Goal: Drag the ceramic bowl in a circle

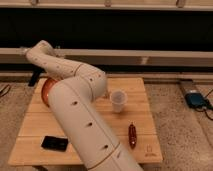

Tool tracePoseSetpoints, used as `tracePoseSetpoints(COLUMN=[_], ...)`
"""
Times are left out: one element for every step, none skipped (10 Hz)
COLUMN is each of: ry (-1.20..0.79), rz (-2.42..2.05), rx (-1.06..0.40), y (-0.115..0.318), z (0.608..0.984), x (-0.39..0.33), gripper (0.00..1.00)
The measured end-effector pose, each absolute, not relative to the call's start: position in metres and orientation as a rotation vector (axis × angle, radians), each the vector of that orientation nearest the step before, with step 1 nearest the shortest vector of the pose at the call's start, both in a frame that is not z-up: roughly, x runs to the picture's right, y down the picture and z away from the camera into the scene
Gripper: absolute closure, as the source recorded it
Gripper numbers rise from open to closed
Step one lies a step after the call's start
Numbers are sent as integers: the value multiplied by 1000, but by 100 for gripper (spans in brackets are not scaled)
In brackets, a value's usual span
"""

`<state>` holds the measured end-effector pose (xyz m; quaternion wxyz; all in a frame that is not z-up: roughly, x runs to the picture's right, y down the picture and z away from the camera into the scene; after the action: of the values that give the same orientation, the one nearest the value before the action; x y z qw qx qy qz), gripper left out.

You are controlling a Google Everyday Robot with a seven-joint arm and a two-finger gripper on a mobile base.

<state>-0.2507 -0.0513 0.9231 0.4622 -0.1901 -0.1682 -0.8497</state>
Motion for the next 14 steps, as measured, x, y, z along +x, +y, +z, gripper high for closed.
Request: tracePoseSetpoints(ry=[-411,-408,-406,-404,-403,-400,-399,-397,-398,-406,-416,-428,-445,-455], rz=[-2072,-2055,-2042,-2028,-2020,-2017,-2019,-2025,-2034,-2050,-2071,-2088,-2112,-2130], rx=[-480,-501,-513,-523,-536,-542,-549,-555,-561,-559,-553,-545,-531,-521], y=[-47,-42,-38,-33,-28,-23,-13,-4,5,18,32,42,54,61], z=[925,926,927,927,927,926,921,915,909,900,887,877,862,853], x=[-233,-213,-196,-178,-160,-147,-130,-119,-113,-112,-115,-120,-126,-131], gripper=[100,100,100,100,100,100,100,100,100,100,100,100,100,100])
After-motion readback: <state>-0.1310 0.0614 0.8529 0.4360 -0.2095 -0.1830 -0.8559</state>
